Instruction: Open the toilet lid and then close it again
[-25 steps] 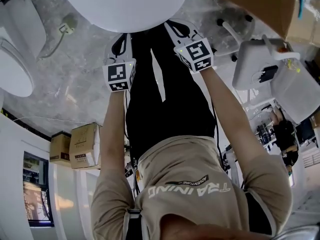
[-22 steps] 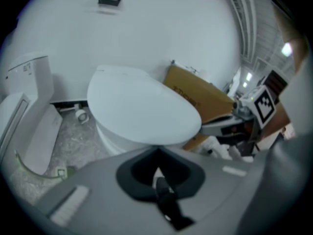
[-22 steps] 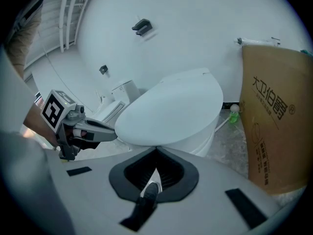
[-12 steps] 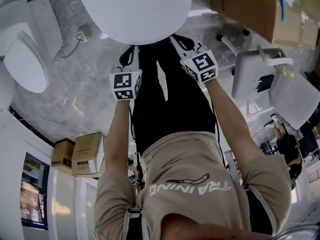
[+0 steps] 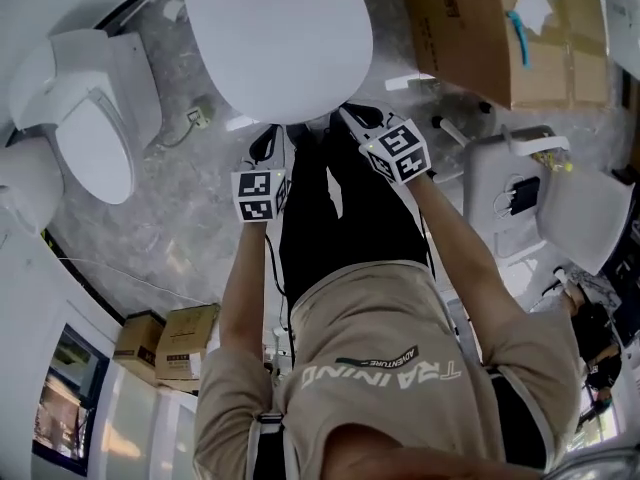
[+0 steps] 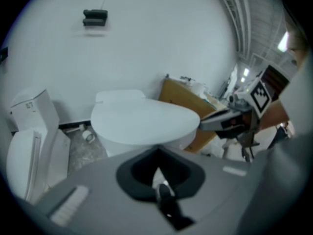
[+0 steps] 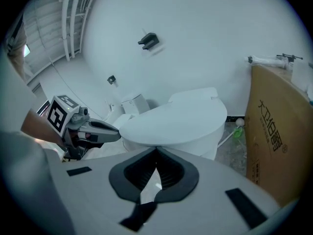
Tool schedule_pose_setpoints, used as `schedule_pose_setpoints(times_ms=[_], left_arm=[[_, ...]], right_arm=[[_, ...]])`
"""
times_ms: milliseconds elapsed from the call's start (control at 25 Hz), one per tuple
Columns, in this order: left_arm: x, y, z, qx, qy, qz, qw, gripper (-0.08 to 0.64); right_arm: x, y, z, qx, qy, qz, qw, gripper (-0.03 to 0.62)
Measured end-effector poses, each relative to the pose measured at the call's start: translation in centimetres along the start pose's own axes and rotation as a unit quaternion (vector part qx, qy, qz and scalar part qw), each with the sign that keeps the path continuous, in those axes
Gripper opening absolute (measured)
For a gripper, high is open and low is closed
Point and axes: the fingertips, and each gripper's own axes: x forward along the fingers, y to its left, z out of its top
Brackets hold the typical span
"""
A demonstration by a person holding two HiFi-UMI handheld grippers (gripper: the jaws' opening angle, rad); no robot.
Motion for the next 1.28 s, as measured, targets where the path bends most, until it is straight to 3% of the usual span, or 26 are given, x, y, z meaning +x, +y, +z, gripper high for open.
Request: schedule_pose_setpoints(times_ms=[920, 1280], left_arm=[[-5.5, 1.5, 14.0, -0.002, -0.058, 0.063, 0.9963, 0.006], [-6.7, 2.9, 19.2, 0.010, -0.087, 0.058, 0.9945, 0.006]], right_arm=[[-4.4, 0.9, 14.3, -0.022, -0.030, 0.011, 0.999, 0.014], [-5.0, 0.5, 19.8, -0.032, -0.040, -0.022, 0.998, 0.014]])
